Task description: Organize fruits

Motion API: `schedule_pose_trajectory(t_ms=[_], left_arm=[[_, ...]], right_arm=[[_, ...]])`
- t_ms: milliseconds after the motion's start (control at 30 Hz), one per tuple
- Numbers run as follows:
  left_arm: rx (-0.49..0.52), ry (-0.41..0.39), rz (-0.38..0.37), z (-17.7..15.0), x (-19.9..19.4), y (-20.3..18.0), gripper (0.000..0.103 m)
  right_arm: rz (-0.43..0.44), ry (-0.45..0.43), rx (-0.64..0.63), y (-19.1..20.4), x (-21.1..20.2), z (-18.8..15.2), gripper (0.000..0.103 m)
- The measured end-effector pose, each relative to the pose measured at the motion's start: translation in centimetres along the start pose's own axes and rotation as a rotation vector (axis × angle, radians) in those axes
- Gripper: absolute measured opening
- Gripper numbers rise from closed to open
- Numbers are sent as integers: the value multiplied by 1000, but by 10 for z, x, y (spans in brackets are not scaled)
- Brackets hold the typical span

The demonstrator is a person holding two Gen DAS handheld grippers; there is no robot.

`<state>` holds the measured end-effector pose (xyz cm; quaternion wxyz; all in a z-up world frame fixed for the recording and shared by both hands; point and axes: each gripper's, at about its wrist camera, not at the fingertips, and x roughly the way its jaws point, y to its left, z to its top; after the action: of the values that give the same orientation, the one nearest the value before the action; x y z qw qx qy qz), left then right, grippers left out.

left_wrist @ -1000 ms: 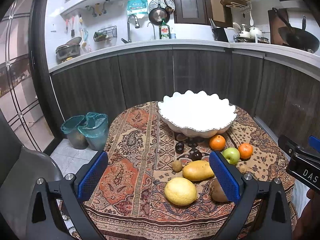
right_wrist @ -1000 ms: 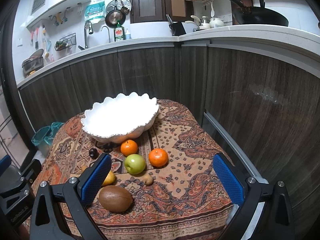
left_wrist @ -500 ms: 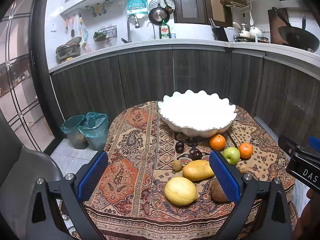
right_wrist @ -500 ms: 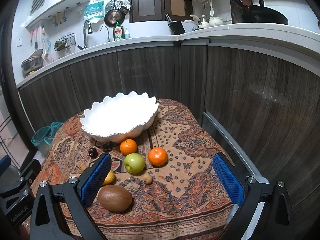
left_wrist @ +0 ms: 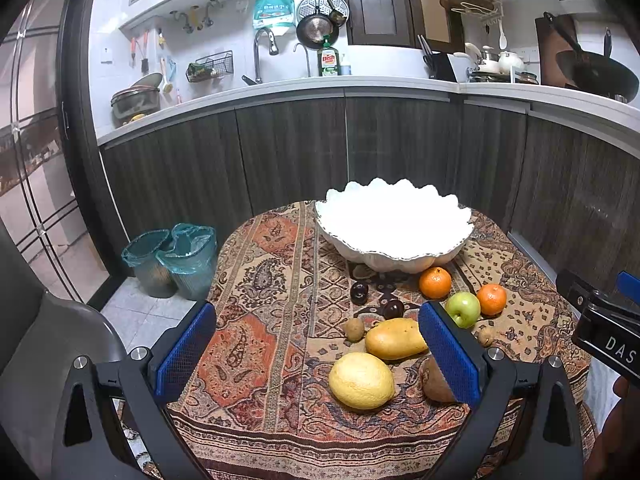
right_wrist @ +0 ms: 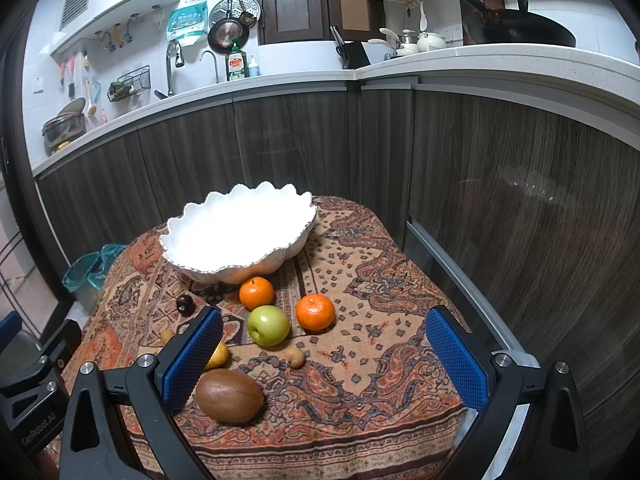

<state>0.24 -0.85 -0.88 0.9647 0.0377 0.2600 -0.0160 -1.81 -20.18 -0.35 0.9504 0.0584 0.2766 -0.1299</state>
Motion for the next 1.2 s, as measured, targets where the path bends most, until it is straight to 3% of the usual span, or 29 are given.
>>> schedule_pose_trajectory(t_ms=[600, 1200], left_arm=[[15, 58, -5, -13, 24, 1, 103], [51, 205, -58, -44, 78, -16, 102]], right_arm=[[3, 21, -19, 6, 21, -11, 103], [5, 96, -42, 8, 58, -37, 103]])
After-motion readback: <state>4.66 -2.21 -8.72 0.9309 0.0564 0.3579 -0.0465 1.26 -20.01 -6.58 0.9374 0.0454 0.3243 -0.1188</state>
